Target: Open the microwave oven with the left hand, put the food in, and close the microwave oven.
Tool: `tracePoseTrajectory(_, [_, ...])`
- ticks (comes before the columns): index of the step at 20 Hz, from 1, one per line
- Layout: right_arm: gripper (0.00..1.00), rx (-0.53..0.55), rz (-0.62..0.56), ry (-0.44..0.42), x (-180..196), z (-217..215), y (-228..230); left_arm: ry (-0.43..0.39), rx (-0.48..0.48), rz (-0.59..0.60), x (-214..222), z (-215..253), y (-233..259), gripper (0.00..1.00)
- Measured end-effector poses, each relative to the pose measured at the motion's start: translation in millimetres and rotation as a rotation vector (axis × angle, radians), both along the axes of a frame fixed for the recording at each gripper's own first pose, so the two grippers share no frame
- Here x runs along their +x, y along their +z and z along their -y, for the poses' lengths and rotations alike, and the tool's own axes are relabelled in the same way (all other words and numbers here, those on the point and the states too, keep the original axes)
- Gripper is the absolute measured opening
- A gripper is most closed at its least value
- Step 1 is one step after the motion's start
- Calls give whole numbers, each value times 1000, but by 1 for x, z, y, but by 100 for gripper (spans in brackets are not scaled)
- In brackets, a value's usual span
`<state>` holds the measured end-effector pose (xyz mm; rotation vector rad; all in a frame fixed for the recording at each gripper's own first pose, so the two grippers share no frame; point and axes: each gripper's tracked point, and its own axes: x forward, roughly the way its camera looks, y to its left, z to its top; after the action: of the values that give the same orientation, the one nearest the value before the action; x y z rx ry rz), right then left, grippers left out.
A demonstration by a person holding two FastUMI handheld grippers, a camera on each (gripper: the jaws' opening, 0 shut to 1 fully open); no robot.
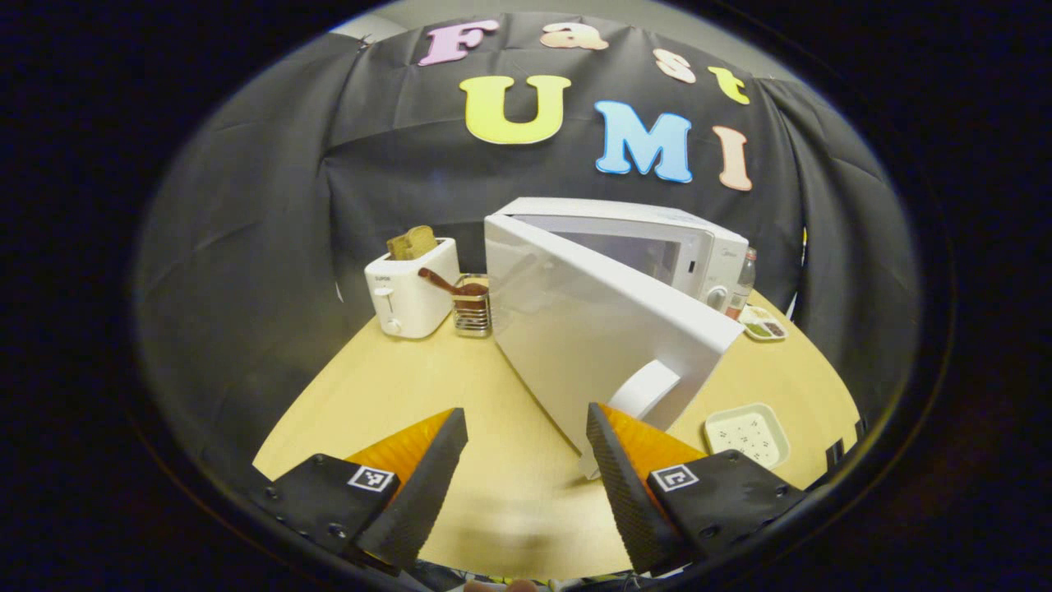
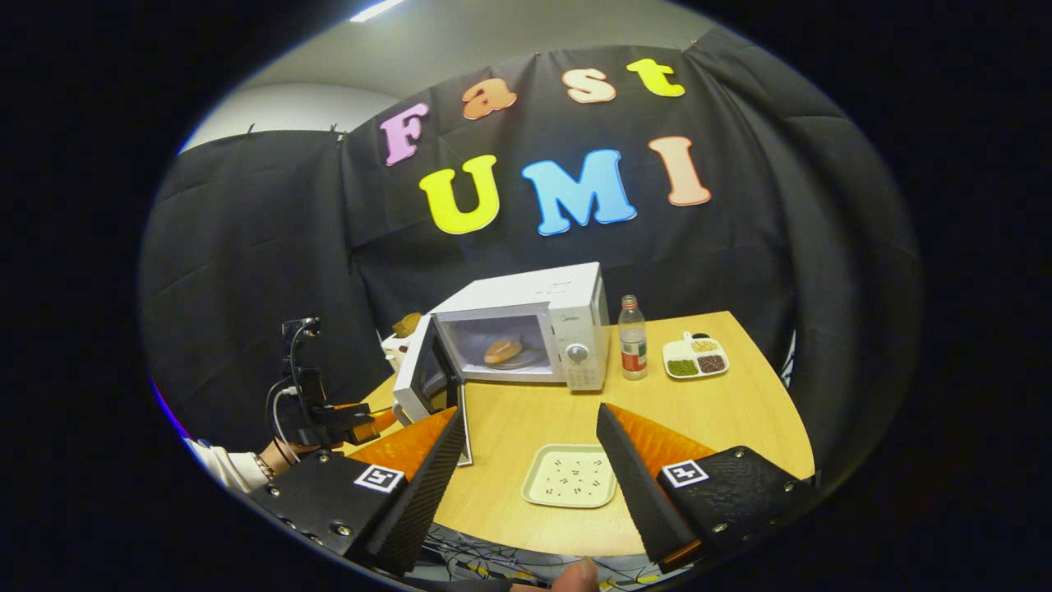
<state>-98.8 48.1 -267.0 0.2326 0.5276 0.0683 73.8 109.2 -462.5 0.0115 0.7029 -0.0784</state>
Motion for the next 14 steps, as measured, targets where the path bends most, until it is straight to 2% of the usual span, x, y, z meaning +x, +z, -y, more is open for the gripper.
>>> tracePoseTrajectory(3, [98,-18,14,-79,-4,18,-2,-54,-38,29,38,32,2,95])
tracePoseTrajectory(5, [98,-20,-41,-157,-2,30,-18,-96,-82,25,63,56,-8,99])
tracePoseTrajectory(6, [99,0,-37,-198,1,31,-17,-119,-106,23,77,68,-14,95])
tracePoseTrajectory(8, [98,-5,-33,-268,9,38,-18,-169,-134,14,103,88,-26,98])
tracePoseTrajectory(10, [98,-31,-67,-308,11,41,-28,-212,-138,10,122,104,-36,95])
tracePoseTrajectory(14, [98,-49,-88,-382,17,49,-33,-279,-152,16,155,131,-50,98])
